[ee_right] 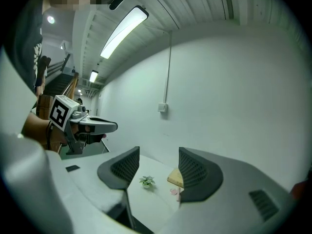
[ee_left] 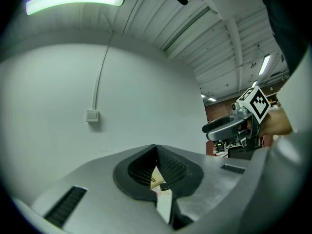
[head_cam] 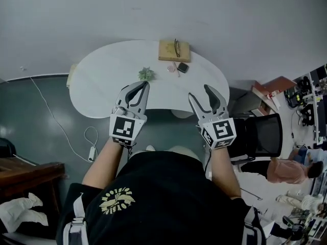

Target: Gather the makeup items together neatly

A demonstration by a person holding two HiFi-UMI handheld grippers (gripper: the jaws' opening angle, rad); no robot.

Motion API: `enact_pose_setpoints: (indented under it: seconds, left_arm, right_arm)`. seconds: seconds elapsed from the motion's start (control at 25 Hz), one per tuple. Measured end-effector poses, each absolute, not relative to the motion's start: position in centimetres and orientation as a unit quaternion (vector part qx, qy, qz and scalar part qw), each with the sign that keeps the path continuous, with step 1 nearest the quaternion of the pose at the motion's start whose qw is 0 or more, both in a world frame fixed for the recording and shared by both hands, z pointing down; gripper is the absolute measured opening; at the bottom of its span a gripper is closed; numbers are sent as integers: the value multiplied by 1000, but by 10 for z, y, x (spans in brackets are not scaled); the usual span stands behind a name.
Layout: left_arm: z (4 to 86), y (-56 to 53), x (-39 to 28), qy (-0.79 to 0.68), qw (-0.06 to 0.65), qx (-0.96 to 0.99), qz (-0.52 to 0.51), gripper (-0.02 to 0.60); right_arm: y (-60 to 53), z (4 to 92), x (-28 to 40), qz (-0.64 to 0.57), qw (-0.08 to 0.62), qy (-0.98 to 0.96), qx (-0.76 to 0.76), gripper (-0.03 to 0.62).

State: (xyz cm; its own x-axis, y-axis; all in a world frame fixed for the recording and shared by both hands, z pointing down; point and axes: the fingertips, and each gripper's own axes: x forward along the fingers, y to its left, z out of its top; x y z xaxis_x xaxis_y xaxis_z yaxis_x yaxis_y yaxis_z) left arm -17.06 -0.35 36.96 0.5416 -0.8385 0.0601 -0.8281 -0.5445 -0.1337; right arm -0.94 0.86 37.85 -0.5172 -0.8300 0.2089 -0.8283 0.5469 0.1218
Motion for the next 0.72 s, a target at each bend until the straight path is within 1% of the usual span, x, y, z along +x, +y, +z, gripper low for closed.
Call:
enact_pose_setpoints:
  seconds: [0.36, 0.72]
  left_arm:
    - [375, 7, -151, 462, 47, -883, -71, 23]
    - [381, -20, -133, 472, 45, -877, -76, 23]
  right_arm:
    - [18, 383, 14, 5, 113, -865, 489, 245]
    - [-13, 392, 31, 10, 106, -874, 475, 244]
